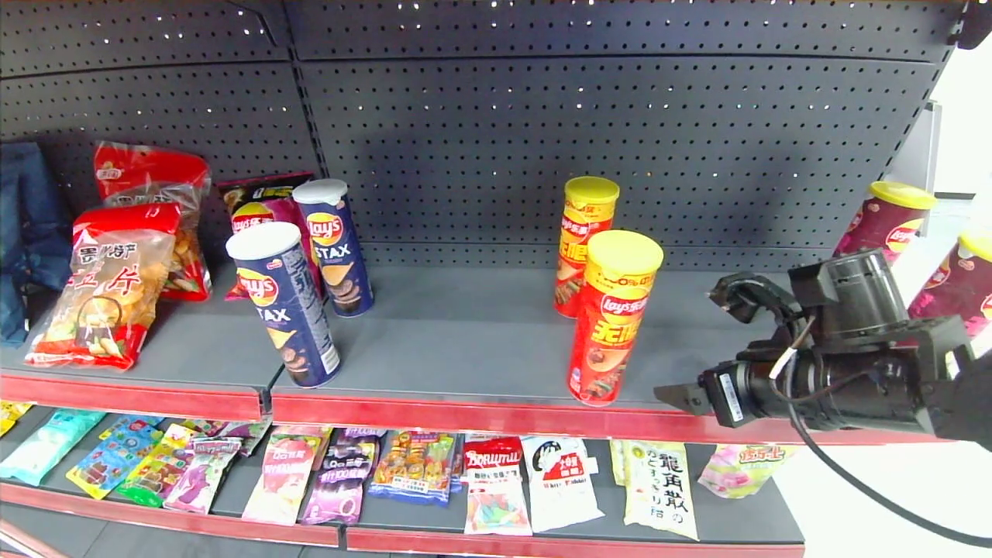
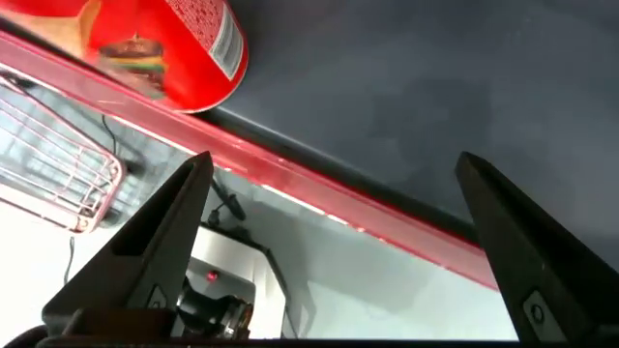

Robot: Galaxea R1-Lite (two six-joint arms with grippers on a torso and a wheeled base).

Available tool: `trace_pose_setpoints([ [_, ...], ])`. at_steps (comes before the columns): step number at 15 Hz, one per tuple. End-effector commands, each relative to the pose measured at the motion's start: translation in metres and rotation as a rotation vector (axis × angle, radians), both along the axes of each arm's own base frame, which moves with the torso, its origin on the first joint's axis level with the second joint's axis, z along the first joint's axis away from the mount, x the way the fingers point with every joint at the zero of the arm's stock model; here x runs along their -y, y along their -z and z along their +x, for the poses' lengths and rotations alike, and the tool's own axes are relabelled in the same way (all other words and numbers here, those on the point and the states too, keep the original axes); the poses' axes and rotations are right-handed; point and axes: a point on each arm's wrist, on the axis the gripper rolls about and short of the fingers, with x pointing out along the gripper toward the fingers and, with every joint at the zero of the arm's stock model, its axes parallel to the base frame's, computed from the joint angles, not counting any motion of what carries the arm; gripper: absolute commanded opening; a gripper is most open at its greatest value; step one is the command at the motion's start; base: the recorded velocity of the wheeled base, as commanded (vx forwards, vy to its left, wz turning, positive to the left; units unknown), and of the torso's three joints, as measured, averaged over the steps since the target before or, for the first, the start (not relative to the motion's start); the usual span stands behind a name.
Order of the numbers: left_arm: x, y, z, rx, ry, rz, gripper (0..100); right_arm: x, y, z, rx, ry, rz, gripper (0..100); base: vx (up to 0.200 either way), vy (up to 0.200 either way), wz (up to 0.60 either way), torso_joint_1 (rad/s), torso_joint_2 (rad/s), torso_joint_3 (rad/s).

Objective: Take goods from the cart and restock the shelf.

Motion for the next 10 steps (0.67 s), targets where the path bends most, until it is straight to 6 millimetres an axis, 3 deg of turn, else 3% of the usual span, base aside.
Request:
trace_pose_setpoints([
  [1,0.000,0.000,0.000,0.000,0.000,0.000,100,-0.007,0.010,0.012,-0.029,-0.004,-0.013,100,0.000,0.000,0.00,0.000,0.00,0.000],
  [10,0.000,0.000,0.000,0.000,0.000,0.000,100,-0.012,0.018,0.040,-0.030,0.029,-0.040,100,0.000,0.000,0.00,0.000,0.00,0.000],
])
